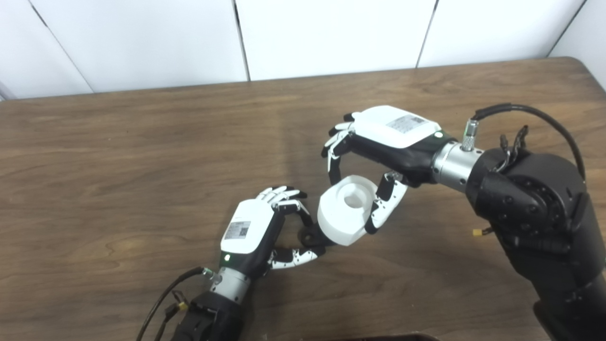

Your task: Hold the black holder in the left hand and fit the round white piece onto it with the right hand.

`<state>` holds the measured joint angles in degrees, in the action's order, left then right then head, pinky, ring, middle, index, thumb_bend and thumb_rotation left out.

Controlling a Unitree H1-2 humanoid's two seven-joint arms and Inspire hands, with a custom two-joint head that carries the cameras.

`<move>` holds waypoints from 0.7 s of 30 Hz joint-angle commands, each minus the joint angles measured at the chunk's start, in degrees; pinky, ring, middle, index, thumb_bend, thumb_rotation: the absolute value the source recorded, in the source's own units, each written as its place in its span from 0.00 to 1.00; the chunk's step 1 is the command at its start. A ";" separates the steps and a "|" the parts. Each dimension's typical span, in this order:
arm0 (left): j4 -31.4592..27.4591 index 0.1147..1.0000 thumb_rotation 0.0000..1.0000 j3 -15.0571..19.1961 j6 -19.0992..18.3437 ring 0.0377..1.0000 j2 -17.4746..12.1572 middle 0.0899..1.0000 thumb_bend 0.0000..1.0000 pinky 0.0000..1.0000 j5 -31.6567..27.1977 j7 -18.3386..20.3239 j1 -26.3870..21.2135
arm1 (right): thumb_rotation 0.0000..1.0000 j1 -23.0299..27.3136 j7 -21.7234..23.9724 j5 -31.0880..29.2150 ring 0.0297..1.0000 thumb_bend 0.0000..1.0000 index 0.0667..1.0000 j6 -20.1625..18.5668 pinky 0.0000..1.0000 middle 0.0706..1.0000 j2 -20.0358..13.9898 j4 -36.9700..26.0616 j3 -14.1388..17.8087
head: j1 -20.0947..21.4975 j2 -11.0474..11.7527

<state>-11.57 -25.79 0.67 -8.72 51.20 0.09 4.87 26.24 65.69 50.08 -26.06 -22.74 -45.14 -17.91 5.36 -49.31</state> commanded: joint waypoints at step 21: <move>1.72 0.42 0.04 -1.09 -0.30 0.87 0.61 0.79 0.52 0.88 1.03 0.94 -0.02 | 0.14 1.73 -0.95 1.17 0.91 0.52 0.45 2.17 1.00 0.79 1.41 0.37 -0.35 | -0.36 0.02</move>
<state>-11.38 -25.90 0.61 -8.26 51.28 -0.05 4.81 26.42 65.68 50.89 -25.12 -21.37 -43.83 -18.68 4.92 -49.22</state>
